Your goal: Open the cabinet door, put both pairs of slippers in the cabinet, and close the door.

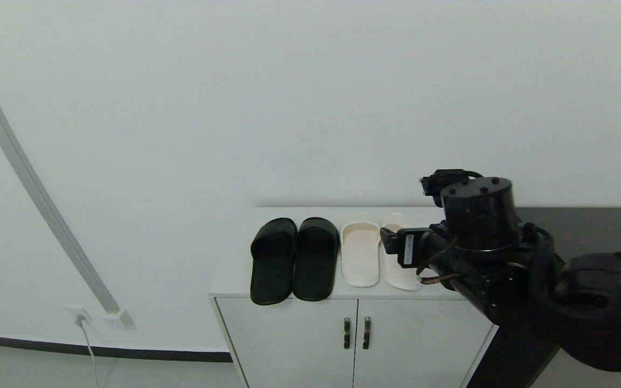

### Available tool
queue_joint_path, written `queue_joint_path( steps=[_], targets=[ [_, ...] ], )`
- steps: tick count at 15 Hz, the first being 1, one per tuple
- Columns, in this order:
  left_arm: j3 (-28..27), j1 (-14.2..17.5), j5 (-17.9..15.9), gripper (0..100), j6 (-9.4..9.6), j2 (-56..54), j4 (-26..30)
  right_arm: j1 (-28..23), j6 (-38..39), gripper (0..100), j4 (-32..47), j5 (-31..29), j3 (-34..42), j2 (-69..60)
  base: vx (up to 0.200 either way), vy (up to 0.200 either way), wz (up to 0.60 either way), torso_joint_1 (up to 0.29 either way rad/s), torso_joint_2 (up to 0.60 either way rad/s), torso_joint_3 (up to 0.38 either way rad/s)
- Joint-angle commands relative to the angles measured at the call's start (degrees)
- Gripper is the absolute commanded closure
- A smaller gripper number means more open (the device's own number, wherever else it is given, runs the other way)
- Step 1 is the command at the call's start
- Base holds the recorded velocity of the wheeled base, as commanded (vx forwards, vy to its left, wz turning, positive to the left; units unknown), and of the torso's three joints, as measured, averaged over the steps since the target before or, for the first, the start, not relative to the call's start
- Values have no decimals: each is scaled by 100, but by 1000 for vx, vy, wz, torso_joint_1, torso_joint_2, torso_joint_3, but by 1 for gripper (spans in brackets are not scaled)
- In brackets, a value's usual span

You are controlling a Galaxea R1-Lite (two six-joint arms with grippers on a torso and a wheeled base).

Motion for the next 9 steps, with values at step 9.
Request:
queue_joint_path(
  steps=[9],
  targets=[
    [1,0,-2,100,0,7,6,-442,18,0,-530,-174,-1638,2394,0,0,0,0,0,0]
  ],
)
